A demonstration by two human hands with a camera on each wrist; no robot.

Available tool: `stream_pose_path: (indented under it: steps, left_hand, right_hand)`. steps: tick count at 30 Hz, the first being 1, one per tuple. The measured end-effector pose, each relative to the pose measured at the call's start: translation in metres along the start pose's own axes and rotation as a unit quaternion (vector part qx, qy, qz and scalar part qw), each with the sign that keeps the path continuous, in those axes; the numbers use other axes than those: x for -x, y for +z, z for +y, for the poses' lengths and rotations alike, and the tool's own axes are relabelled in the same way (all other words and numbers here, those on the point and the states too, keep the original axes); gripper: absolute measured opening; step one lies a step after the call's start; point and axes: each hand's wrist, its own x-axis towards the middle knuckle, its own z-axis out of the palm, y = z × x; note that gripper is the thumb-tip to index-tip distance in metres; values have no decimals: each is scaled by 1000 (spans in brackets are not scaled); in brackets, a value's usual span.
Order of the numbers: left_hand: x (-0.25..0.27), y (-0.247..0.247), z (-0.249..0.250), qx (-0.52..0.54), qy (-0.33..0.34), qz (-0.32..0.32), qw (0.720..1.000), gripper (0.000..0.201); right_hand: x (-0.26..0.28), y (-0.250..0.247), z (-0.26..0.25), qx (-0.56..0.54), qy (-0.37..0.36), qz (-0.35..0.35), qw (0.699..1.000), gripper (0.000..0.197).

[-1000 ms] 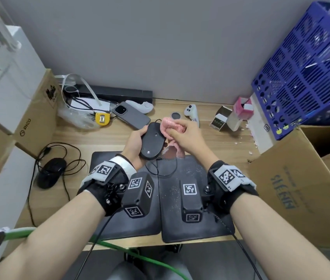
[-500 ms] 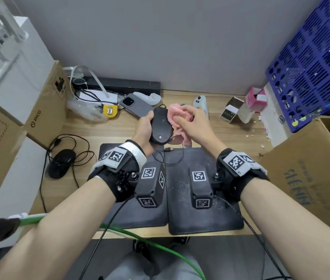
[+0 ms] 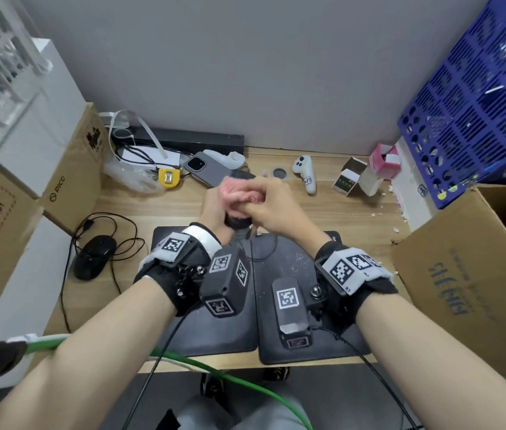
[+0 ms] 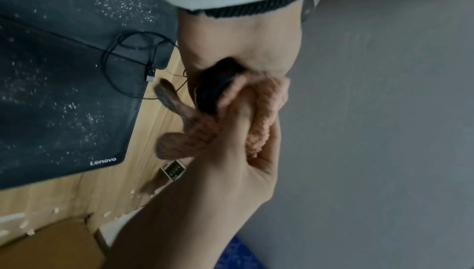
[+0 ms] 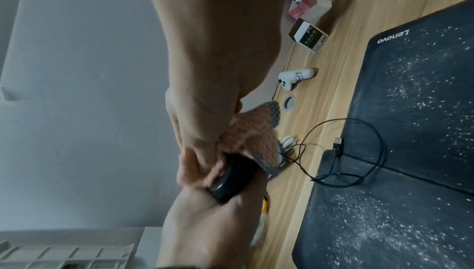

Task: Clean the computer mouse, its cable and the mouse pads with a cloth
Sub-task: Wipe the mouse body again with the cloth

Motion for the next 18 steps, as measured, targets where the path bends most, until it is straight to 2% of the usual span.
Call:
stream_pose_path:
  steps: [3, 7, 9, 11, 14, 16, 18]
  left_hand:
    - [7, 4, -7, -35, -16, -61, 997, 33]
    - [8, -3, -10, -114, 0, -82, 990, 29]
    - [9, -7, -6, -159, 3, -89, 983, 27]
    - [8, -10, -2, -204, 10, -88, 975, 28]
    - [6, -12, 0, -291, 56, -76, 952, 33]
    - [6, -11, 2, -316, 87, -51, 943, 22]
    - [5, -11, 3, -314, 100, -31, 944, 11]
  right_hand:
    - [-8, -7, 6, 20, 42, 109, 993, 17]
    - [-13, -20, 11, 29, 106, 162, 981, 16]
    - [-11, -22, 12, 21, 109, 152, 982, 15]
    - [-10, -23, 11, 6, 114, 113, 987, 14]
    - [-12, -23, 10, -16, 150, 65, 986, 21]
    - [-13, -22, 10, -19, 180, 70, 981, 25]
    - [-13, -21, 9, -2, 181, 83, 980, 24]
